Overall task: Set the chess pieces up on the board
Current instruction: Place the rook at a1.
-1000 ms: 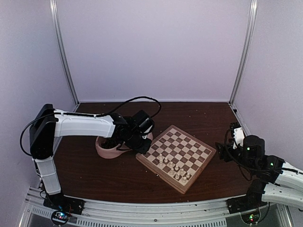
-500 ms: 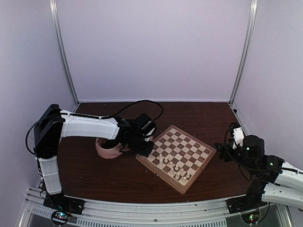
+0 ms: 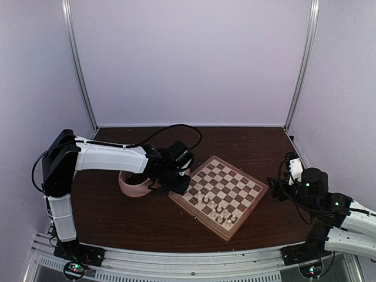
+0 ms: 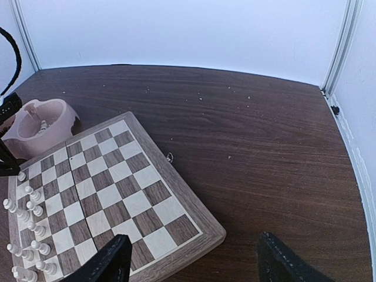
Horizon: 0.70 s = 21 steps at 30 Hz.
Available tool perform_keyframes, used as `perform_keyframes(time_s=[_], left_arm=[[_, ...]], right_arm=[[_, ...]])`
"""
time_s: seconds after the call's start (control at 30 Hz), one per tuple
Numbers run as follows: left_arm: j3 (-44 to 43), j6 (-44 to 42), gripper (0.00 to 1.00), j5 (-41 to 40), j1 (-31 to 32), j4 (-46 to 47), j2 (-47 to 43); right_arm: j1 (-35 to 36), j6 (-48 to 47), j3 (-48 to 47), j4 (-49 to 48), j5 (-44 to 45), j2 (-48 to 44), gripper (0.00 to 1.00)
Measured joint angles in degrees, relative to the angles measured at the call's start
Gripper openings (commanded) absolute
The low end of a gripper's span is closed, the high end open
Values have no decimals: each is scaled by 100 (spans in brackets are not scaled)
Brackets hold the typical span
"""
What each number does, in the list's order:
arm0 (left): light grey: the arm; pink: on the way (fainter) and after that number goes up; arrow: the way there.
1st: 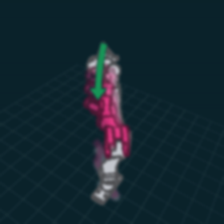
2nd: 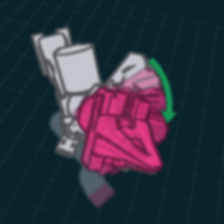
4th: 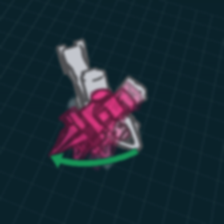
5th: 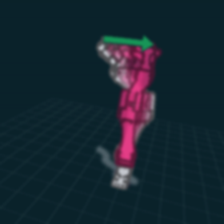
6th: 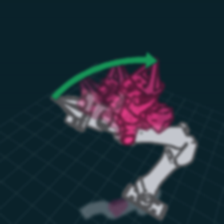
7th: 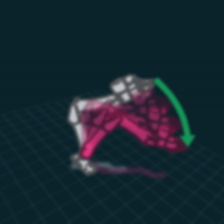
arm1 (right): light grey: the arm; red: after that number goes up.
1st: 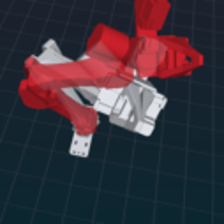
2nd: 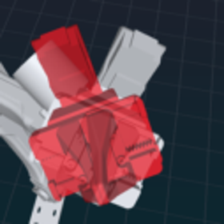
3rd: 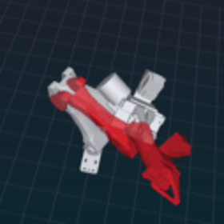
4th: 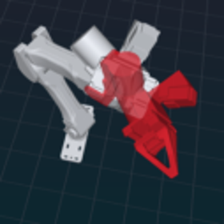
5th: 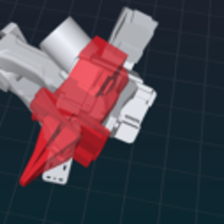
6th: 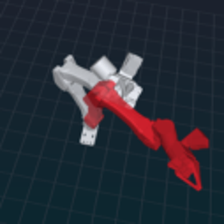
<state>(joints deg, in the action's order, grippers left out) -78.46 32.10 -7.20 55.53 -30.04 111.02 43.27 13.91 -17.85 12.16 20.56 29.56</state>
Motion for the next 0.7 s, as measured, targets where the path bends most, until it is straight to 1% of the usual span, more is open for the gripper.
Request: perform_keyframes(time_s=[0.07,0.17,0.27,0.37,0.43,0.7], left_arm=[[0,-2,16,-17,4,-2,0],[0,0,22,-35,9,-4,0],[0,-2,35,-55,9,-24,0],[0,-15,53,-59,9,-114,0],[0,-35,60,-61,11,-155,0],[0,-31,68,-98,52,-245,-192]], right_arm=[[0,0,0,0,0,0,75],[0,0,0,2,0,0,75],[0,0,0,0,0,0,75],[0,0,0,0,0,0,76],[0,0,0,0,0,0,76],[0,0,0,0,0,0,75]])
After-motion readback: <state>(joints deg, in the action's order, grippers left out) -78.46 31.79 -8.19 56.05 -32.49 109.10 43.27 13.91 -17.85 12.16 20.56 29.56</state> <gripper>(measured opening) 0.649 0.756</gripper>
